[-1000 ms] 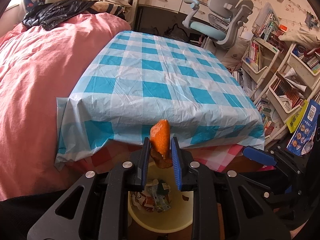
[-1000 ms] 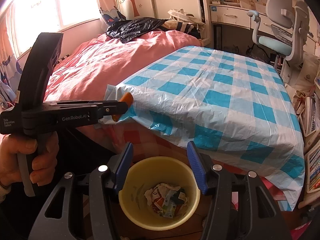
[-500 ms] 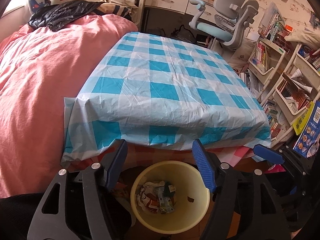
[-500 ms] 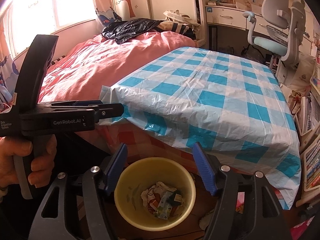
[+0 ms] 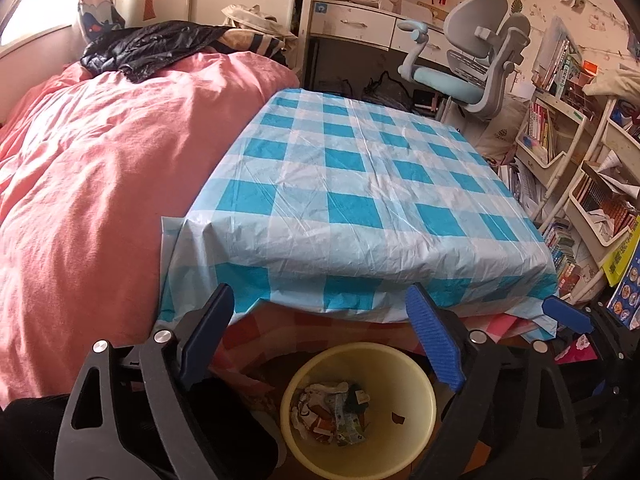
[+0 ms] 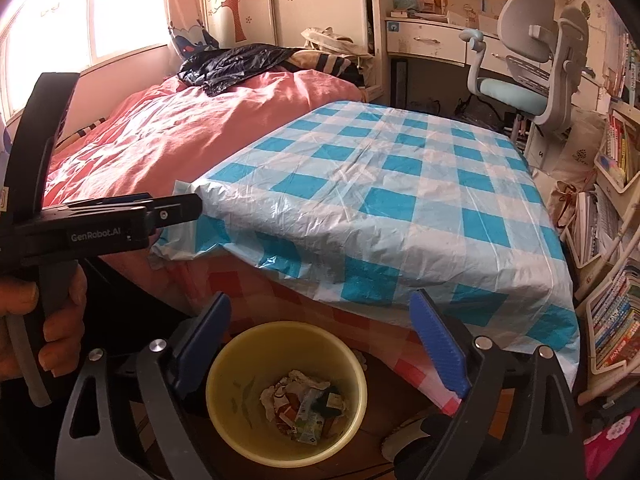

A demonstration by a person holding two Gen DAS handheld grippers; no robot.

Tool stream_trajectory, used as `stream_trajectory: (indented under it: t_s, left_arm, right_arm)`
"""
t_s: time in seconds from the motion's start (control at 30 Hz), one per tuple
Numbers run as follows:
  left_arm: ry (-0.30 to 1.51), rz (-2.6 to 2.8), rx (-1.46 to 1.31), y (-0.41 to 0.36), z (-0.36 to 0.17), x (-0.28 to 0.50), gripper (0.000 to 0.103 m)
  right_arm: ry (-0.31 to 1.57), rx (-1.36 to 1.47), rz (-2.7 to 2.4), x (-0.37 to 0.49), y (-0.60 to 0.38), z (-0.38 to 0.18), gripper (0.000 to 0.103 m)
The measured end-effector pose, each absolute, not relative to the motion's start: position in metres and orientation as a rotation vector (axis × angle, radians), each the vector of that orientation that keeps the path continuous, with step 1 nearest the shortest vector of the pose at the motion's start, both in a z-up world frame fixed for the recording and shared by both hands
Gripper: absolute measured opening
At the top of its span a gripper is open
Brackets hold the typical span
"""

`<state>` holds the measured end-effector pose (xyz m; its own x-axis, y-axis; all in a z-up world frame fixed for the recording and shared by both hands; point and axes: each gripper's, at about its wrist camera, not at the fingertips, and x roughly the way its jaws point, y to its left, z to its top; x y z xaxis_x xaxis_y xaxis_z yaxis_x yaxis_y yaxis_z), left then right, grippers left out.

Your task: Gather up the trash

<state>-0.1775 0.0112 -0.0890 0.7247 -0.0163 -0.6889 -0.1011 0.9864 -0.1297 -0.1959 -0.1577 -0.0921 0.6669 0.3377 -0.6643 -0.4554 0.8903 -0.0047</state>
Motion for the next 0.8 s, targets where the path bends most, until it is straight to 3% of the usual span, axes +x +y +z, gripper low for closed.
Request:
stream_trajectory:
  t_s: [0.27,0.8]
  left_arm:
    - [0.694,0.095,-0.147,0.013,-0.075,-0.183,0.095]
    - [0.657,0.139,-0.162,0.021,-0.067,-0.189,0.096]
  right_arm:
    - [0.689,-0.203,0.331,-0.194,-0.161,-0.093,0.095]
    - [0.607,-0.196,0.131,-0.194,-0.179,-0.083,0.095]
